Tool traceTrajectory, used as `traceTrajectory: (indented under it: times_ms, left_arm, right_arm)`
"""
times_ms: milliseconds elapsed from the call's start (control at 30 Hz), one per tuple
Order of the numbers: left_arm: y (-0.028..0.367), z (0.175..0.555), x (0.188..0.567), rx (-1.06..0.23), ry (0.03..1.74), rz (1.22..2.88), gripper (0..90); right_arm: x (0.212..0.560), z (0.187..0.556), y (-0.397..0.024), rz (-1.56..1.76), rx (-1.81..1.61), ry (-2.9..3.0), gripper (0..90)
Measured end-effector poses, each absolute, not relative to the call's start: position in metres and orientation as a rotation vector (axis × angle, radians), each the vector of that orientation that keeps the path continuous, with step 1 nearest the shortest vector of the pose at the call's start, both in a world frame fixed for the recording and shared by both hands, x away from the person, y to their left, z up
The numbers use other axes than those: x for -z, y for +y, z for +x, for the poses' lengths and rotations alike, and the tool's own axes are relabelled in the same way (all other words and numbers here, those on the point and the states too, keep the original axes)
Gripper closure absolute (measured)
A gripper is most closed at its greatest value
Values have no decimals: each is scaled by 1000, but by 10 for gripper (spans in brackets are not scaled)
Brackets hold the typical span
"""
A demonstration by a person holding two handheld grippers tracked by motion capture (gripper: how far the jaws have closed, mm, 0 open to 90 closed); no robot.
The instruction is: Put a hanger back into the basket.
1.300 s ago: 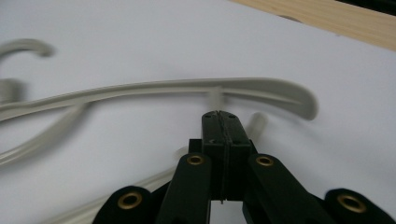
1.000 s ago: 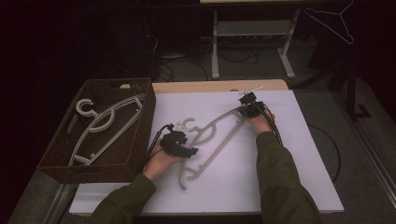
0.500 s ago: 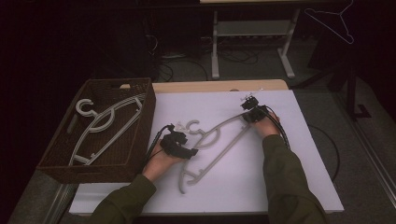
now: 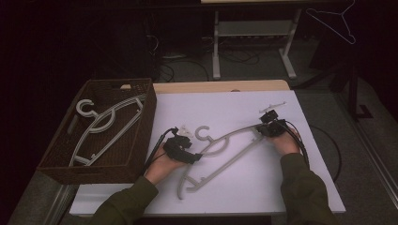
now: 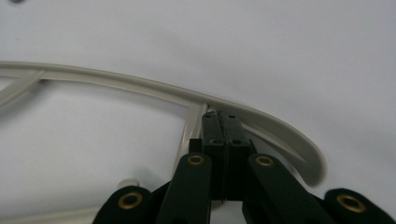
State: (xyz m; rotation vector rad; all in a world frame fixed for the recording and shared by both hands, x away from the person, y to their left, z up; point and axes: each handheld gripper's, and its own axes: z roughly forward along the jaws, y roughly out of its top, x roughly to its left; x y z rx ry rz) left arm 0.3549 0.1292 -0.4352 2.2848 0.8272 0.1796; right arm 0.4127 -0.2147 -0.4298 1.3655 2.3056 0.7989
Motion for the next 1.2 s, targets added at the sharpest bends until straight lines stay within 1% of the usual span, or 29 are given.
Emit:
traceTrajectory:
  times_ms: [200, 333, 500, 933, 1000, 1200]
  left_arm:
    - [130, 353, 433, -144, 823, 2259, 330]
    - [129, 350, 432, -151, 811, 2261, 330]
    - [127, 348, 432, -143, 789, 2284, 330]
    - [129, 344, 430, -133, 801, 2257, 316]
    - [129, 345, 430, -132, 789, 2275, 316]
    - [124, 346, 435, -109, 786, 2282, 334]
  right_arm:
    - [419, 390, -228, 1353, -865, 2279, 900]
    - [420, 380, -235, 1355, -902, 2274, 899]
    - [425, 381, -234, 1341, -921, 2275, 899]
    - [433, 384, -231, 1345, -895, 2310, 900]
    - [433, 384, -231, 1351, -892, 2313, 900]
    - [434, 384, -232, 1352, -893, 2315, 900]
